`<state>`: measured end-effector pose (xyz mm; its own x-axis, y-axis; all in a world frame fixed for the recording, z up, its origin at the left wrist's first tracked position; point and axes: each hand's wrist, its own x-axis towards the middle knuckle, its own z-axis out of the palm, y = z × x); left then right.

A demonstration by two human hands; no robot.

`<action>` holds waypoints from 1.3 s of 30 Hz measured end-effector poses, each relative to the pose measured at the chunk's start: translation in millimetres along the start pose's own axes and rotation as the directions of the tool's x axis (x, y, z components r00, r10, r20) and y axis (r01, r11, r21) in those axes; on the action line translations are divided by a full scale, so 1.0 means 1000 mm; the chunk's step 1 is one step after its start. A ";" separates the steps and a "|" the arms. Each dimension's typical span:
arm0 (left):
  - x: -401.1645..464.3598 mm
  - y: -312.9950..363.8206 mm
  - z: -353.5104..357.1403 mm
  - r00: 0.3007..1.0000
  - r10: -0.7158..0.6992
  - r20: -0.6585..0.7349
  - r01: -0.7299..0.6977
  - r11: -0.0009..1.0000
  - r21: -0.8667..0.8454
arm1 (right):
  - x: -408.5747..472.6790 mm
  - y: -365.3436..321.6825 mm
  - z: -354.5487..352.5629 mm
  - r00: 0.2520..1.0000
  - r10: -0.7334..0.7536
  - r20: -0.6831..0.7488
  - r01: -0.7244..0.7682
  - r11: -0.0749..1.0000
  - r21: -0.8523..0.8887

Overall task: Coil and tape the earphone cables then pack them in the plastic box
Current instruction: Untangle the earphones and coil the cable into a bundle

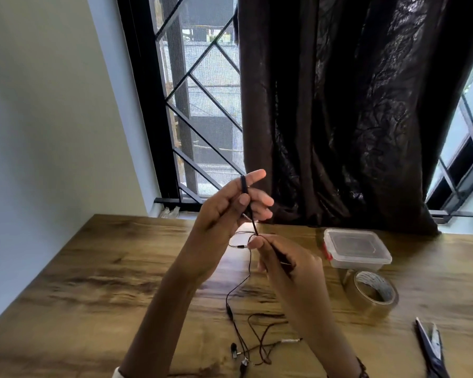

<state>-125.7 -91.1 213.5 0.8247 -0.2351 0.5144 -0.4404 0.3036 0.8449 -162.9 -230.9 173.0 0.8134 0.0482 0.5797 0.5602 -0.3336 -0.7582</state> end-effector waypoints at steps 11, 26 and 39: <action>-0.003 -0.004 -0.002 0.994 -0.026 0.107 -0.021 0.912 0.411 | 0.008 -0.033 -0.038 0.965 -0.191 0.182 0.247 0.897 -0.366; -0.019 0.006 0.007 0.939 -0.091 0.332 -0.002 0.963 0.269 | 0.070 -0.047 -0.070 0.884 -0.287 0.370 0.384 0.896 -0.221; -0.015 0.008 0.009 0.957 0.028 0.289 -0.019 0.999 -0.034 | 0.062 -0.005 -0.041 0.929 -0.205 0.308 0.149 0.969 0.197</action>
<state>-145.1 -94.0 213.3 0.6743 -0.4832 0.5584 -0.4439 0.3391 0.8295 -121.3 -264.7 225.2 0.6888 0.4035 0.6023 0.6948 -0.1302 -0.7073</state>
